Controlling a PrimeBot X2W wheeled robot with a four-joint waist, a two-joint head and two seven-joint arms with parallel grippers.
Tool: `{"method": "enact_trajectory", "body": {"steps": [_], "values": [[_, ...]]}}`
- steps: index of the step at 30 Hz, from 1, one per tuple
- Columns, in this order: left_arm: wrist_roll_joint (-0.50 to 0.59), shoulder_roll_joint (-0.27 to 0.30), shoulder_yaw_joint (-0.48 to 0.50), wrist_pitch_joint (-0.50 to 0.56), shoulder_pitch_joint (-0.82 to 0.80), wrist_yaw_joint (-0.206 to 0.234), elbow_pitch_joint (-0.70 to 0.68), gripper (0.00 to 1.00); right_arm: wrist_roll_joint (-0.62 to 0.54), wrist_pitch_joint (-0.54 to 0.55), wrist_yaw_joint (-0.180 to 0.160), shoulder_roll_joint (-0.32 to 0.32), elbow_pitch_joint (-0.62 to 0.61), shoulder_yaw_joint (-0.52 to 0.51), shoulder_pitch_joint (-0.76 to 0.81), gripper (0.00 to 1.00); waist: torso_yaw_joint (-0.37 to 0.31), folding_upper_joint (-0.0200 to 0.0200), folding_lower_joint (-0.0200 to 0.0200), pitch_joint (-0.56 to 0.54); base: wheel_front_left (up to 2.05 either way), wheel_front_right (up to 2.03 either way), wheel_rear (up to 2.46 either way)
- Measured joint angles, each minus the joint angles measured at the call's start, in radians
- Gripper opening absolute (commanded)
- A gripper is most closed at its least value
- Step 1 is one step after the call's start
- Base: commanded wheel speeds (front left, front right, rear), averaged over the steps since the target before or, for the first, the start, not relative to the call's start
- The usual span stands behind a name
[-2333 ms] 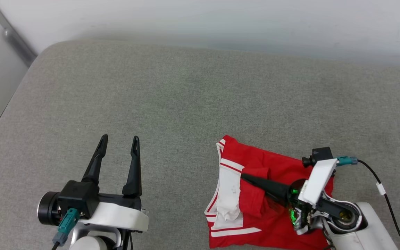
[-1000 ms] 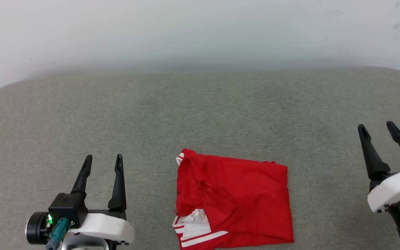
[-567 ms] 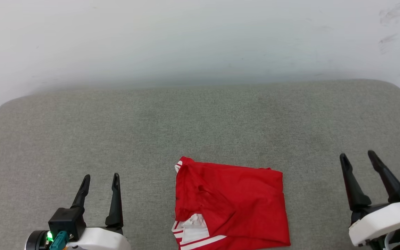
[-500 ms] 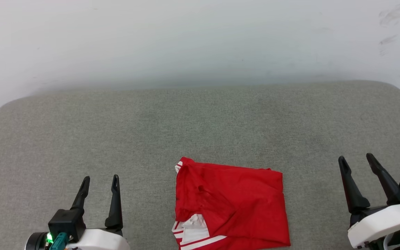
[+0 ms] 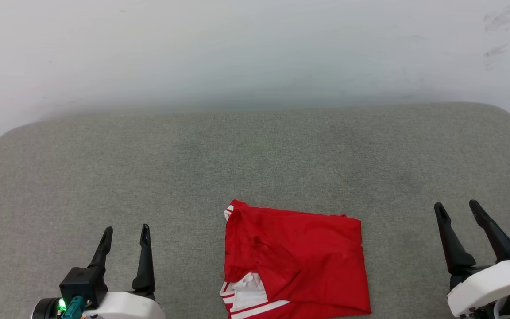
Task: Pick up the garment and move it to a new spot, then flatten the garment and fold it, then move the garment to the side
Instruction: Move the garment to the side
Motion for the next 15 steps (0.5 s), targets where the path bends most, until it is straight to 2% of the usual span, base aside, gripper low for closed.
{"method": "enact_trajectory", "body": {"steps": [6, 11, 15], "values": [[0.003, -0.002, 0.006, 0.0, -0.014, 0.003, -0.006, 1.0, 0.143, 0.126, 0.0, -0.032, 0.049, -0.103, -0.01, 1.0, 0.012, 0.0, 0.0, 0.014, 0.0, 0.0, 0.0], [0.011, -0.013, 0.008, -0.001, -0.024, 0.005, -0.024, 1.0, 0.275, 0.291, 0.0, -0.092, 0.146, -0.193, -0.062, 1.0, 0.035, 0.0, 0.0, 0.041, 0.0, 0.0, 0.0], [0.02, -0.023, 0.01, -0.002, -0.042, 0.003, -0.035, 1.0, 0.393, 0.456, 0.0, -0.123, 0.238, -0.222, -0.088, 1.0, 0.063, 0.0, 0.0, 0.067, 0.0, 0.0, 0.0]]}}
